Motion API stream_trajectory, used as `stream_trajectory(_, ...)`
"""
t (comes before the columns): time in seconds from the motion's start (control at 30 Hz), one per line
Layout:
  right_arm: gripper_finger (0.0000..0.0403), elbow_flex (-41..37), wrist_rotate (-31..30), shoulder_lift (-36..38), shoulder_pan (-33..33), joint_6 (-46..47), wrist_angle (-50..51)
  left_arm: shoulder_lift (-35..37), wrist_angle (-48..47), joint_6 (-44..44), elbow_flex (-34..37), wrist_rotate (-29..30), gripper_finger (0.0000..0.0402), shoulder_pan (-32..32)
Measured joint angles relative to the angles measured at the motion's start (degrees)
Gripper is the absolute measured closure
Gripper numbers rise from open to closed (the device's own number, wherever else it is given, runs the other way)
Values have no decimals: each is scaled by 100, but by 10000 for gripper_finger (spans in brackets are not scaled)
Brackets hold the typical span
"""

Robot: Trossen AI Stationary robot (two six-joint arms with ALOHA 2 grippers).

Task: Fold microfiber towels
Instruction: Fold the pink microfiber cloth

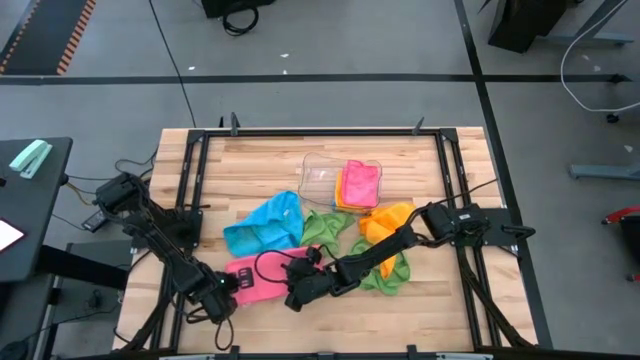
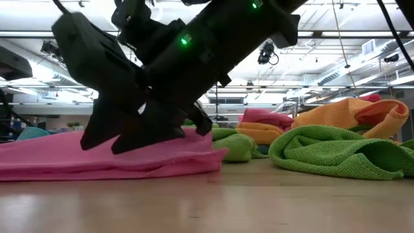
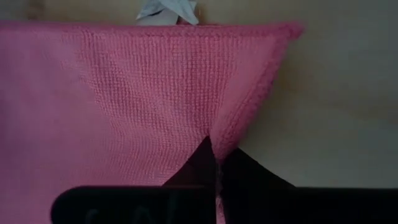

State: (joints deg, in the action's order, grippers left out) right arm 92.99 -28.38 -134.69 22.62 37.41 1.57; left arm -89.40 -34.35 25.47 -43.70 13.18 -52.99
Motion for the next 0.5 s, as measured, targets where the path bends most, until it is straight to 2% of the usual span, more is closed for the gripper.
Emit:
stream_trajectory(0.13,221,-2,81,0,3,11,63,142,-320,-170,-257,-490,393,77)
stream_trajectory(0.5,221,194,85,181,4,-239,88,202,-978,-248,-937,-830,390,316)
